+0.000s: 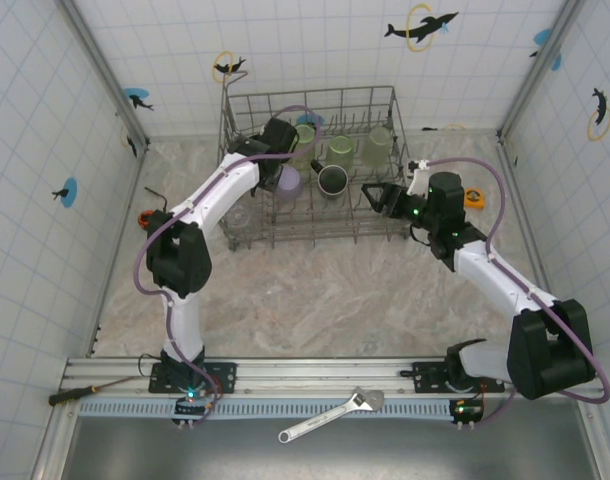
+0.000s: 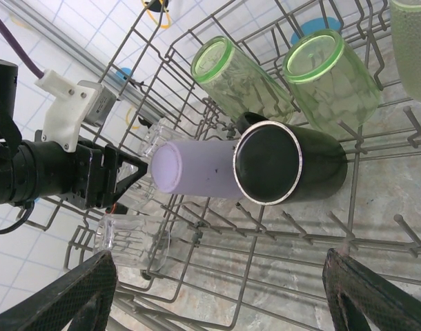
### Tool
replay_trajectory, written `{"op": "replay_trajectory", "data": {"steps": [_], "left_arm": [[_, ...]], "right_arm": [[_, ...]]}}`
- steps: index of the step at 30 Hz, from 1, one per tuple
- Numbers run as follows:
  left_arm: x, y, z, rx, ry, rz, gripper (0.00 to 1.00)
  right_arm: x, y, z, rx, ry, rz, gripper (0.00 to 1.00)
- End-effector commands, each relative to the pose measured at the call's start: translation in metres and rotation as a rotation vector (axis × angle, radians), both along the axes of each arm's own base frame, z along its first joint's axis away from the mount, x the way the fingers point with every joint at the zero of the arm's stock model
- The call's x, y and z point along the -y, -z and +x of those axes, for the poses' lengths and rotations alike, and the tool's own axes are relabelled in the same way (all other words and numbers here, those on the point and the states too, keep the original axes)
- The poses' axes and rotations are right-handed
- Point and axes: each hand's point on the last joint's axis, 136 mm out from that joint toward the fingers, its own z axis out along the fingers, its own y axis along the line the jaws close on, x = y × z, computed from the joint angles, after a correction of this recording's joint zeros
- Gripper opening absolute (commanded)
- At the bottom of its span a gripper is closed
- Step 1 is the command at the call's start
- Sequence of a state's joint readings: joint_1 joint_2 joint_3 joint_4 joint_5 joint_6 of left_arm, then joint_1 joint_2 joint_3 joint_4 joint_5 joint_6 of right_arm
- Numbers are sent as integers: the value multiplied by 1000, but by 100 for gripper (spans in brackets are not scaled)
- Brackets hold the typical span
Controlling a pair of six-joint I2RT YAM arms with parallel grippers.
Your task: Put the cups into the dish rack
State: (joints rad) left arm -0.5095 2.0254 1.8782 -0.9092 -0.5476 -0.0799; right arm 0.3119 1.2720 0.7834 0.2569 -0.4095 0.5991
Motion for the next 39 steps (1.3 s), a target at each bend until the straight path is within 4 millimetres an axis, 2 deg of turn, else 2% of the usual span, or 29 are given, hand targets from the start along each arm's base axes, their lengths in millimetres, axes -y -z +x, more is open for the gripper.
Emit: {"op": "replay_trajectory", "data": {"steps": [1, 9, 18, 27, 39], "left_arm": [[-14, 6, 4, 0, -37, 68, 0], [-11, 21, 5, -21, -68, -38, 0], [-30, 28, 11, 34, -166, -22, 0], [-37, 29, 14, 84, -199, 2, 60], [-43, 27, 14, 100, -206, 36, 87]], "right_arm": [[2, -9, -2, 36, 5, 19, 80], [2, -10, -3, 38, 5, 23, 80], [1, -13, -3, 41, 1, 29, 81], [-4, -17, -4, 41, -9, 32, 81], [-11, -22, -5, 47, -16, 24, 81]]}}
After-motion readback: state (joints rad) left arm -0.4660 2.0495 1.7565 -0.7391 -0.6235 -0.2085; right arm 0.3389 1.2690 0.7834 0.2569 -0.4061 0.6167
